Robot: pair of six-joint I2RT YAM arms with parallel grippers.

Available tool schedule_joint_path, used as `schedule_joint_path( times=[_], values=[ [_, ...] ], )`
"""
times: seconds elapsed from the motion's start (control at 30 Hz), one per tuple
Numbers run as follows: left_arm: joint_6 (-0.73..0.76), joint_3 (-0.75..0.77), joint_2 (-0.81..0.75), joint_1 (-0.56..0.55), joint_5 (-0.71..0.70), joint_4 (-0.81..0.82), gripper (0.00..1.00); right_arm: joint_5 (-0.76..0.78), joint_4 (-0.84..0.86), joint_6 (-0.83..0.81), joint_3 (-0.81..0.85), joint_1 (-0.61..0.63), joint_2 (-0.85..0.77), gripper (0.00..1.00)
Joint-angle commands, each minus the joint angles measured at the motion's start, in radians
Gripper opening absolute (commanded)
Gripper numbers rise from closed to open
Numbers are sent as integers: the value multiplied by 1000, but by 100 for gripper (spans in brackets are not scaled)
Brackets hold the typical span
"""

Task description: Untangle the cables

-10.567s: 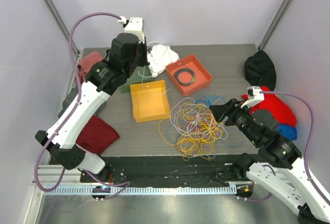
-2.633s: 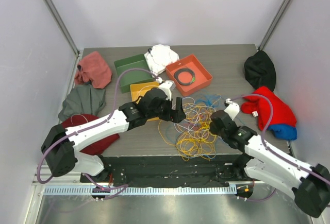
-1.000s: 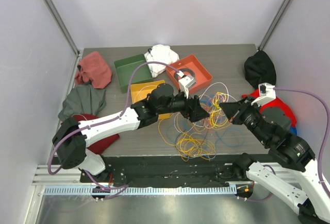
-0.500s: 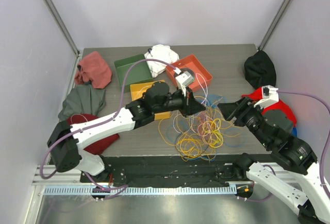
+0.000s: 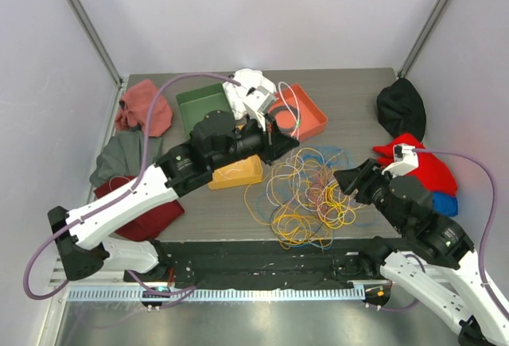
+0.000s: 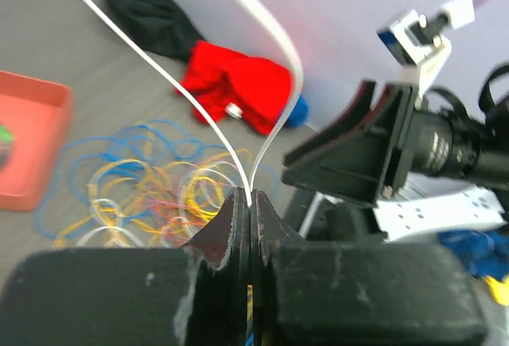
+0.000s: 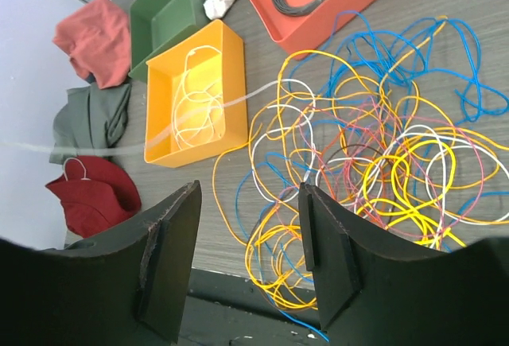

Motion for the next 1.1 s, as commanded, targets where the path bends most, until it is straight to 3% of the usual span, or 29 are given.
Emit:
schedule_joint_path(
  times=[0.0, 0.33, 0.53, 0.9, 1.07],
  values=[
    [103, 161, -39, 8, -173, -197, 0, 12, 57, 2, -13, 3, -21, 60],
    [182, 579, 46, 8, -214, -364, 0, -48, 185, -32, -129, 3, 39, 66],
    [264, 857, 136, 11, -380, -528, 0, -68, 245, -22, -171, 3, 56, 66],
    [341, 1017, 164, 9, -516, -571, 0, -130, 440, -41, -271, 3, 203, 68],
    [322, 982, 147, 9, -492, -567, 0, -212, 560, -28, -312, 4, 266, 68]
  ],
)
